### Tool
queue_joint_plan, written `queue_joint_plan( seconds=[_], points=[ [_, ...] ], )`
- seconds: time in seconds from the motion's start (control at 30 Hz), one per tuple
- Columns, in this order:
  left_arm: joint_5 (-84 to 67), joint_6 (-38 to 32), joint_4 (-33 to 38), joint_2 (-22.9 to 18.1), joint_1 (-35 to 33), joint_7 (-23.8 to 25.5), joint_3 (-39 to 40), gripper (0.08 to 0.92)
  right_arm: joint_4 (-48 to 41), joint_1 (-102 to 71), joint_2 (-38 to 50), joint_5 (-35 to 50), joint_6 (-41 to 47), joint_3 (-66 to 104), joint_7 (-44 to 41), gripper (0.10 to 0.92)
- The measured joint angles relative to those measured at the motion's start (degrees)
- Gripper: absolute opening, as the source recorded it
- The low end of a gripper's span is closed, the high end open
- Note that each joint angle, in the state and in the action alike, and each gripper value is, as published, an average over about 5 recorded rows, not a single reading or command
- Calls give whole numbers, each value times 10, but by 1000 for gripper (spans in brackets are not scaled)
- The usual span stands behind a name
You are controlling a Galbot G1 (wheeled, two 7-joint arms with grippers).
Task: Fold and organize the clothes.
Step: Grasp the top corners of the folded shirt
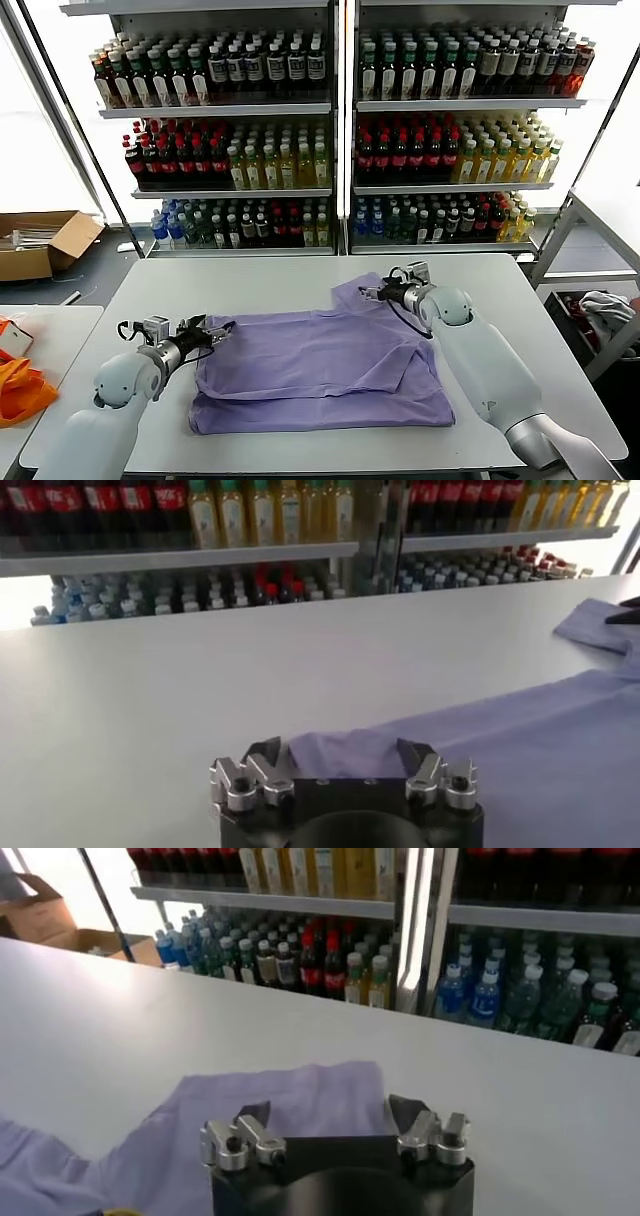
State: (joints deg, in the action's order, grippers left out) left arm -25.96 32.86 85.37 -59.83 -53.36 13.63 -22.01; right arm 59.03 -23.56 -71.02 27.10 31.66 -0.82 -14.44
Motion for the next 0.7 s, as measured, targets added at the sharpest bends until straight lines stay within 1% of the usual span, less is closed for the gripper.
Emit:
queue_joint_plan(
  seconds=[0.07, 0.23, 0.5, 0.6, 0.7],
  points=[
    [1, 0, 0, 1, -1, 4, 2, 646, -1, 1, -1, 1, 0, -2, 2, 542],
    [1, -1, 3, 7, -7, 13, 7, 499, 6, 0, 1, 8, 3, -3, 9, 403],
    [0, -2, 7, 10, -11, 20, 10, 274, 39, -10, 4, 18, 5, 1, 22, 169],
    [-5, -6, 8, 8, -9, 14, 10, 187, 58, -17, 8, 26, 2, 7, 28, 115],
    [-11, -11, 15, 8, -11, 3, 9, 115, 85, -26, 13, 38, 2, 16, 35, 107]
  ],
)
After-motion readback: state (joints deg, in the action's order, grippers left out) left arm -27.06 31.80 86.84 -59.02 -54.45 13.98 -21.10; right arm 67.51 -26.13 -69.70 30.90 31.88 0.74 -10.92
